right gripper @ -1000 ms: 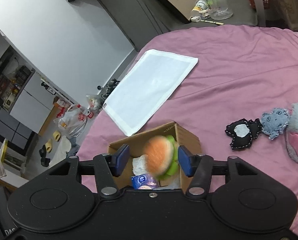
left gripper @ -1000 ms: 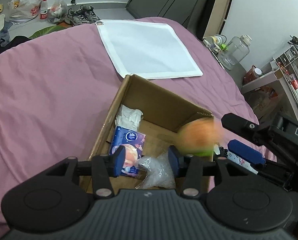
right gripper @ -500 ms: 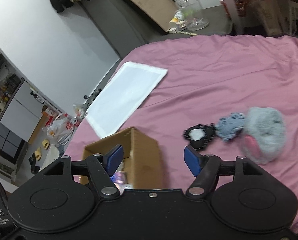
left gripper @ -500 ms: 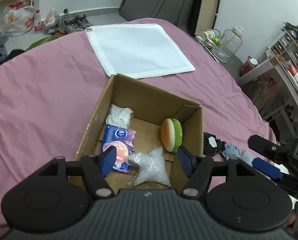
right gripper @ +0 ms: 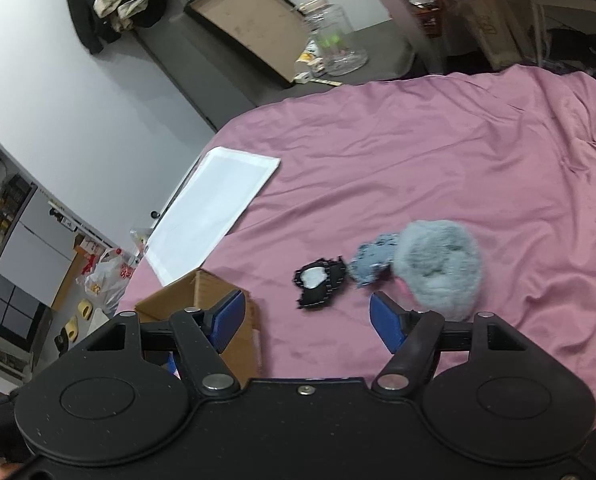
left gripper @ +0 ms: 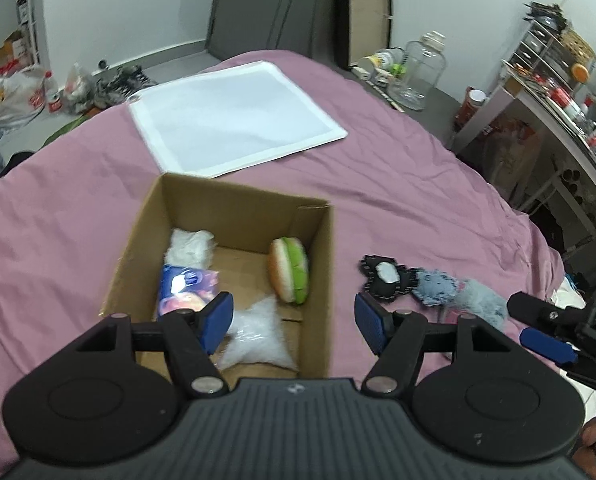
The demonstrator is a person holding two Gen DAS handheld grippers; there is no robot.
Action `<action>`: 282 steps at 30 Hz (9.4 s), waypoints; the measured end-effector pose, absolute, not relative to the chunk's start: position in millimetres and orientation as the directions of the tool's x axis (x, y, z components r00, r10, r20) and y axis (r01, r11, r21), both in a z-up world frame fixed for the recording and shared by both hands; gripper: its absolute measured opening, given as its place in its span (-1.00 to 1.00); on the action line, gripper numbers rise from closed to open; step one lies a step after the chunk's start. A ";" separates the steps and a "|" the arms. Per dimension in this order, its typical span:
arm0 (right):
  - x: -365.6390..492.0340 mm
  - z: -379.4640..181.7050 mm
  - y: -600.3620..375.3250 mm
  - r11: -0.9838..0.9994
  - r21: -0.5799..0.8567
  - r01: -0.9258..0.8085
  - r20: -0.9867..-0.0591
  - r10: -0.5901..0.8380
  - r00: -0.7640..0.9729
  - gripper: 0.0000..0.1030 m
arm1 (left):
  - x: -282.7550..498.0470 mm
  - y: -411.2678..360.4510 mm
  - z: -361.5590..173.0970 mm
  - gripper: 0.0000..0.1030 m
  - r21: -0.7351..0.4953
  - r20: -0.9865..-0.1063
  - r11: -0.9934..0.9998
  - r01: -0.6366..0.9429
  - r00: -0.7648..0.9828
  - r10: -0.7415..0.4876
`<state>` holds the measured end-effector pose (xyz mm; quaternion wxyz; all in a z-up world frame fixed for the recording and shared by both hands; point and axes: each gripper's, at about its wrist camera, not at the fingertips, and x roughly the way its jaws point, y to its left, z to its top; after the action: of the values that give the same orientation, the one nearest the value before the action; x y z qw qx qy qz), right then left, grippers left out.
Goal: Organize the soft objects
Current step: 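Reach both tools to the large grey fluffy plush and grasp it, then carry the grey fluffy plush over the box with left tool while right tool also grips it, then open both tools to drop the grey plush into the box, then grasp the black-and-white patch plush with left tool while right tool grasps the denim patch plush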
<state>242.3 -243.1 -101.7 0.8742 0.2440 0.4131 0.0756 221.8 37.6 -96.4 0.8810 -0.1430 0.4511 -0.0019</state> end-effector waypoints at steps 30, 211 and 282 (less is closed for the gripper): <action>265.1 -177.4 -354.9 0.736 0.605 0.303 -0.708 0.324 0.628 0.24 | 263.9 -89.4 -100.2 0.27 -0.197 -0.792 0.980 -0.006 0.591 -0.156; 199.1 -83.2 -242.7 0.823 0.563 0.078 -0.634 0.369 0.680 0.73 | 164.3 25.3 -56.4 0.26 -0.247 -0.715 0.946 -0.212 0.699 -0.030; 341.9 -235.2 -319.6 0.671 0.702 0.240 -0.679 0.526 0.512 0.67 | 336.0 -71.0 -200.8 -0.35 -0.212 -0.865 0.947 -0.241 0.497 -0.067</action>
<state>341.9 -319.6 -235.2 0.7747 0.3948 0.4851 0.0926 336.0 -71.0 -200.8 0.8513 -0.1542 0.4989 0.0510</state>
